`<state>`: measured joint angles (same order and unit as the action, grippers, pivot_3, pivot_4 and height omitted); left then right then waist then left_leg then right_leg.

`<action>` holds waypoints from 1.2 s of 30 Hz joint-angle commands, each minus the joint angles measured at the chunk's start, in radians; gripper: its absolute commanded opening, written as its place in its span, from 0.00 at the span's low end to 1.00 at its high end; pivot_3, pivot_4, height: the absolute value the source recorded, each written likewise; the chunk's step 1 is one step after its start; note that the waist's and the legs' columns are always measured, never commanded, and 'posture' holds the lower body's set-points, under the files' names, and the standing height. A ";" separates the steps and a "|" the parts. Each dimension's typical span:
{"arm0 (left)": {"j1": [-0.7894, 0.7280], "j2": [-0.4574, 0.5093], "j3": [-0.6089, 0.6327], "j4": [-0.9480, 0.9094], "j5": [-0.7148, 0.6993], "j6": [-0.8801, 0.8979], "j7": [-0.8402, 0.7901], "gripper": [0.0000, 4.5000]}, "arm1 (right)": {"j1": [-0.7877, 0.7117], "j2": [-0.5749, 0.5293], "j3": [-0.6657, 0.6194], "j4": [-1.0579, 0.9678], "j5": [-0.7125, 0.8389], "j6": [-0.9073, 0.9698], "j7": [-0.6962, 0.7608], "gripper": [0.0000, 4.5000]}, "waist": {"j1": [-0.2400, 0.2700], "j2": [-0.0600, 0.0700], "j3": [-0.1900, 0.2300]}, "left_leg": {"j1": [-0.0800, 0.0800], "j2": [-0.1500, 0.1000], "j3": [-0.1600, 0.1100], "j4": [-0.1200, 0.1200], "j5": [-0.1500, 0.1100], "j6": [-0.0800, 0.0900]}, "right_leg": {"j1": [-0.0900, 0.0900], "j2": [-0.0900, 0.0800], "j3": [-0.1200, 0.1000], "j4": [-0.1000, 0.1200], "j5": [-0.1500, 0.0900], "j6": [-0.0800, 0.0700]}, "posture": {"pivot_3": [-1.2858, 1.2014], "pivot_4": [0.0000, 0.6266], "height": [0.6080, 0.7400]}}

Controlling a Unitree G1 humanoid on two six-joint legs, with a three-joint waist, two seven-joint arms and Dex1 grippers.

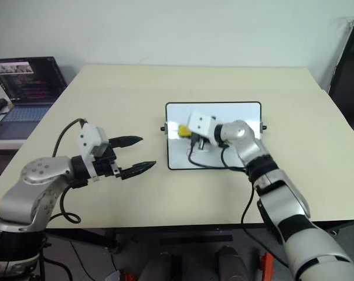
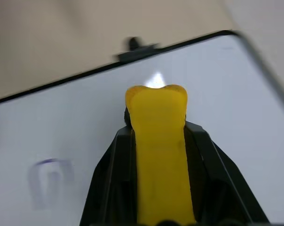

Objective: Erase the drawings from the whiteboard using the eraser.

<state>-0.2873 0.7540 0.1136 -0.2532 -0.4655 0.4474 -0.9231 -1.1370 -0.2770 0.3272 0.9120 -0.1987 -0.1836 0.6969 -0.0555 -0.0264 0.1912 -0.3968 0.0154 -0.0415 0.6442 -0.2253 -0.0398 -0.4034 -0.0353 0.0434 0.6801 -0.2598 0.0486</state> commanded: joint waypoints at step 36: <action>-0.092 0.038 -0.012 0.046 0.011 -0.019 -0.087 1.00 | 0.476 -0.570 -0.318 -0.938 0.384 0.452 0.456 0.22 | 0.000 0.001 0.003 | -0.005 0.001 0.002 -0.010 -0.006 -0.001 | -0.002 0.000 0.000 -0.014 -0.005 0.003 | 0.52 0.24 1.00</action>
<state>-0.3635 0.7675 0.0848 -0.1853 -0.4528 0.4298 -0.9998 -0.6416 -0.8421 0.0226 0.0140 0.1606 0.2602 1.1496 -0.0556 -0.0255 0.1944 -0.4018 0.0165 -0.0392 0.6347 -0.2310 -0.0411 -0.4055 -0.0356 0.0434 0.6658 -0.2643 0.0514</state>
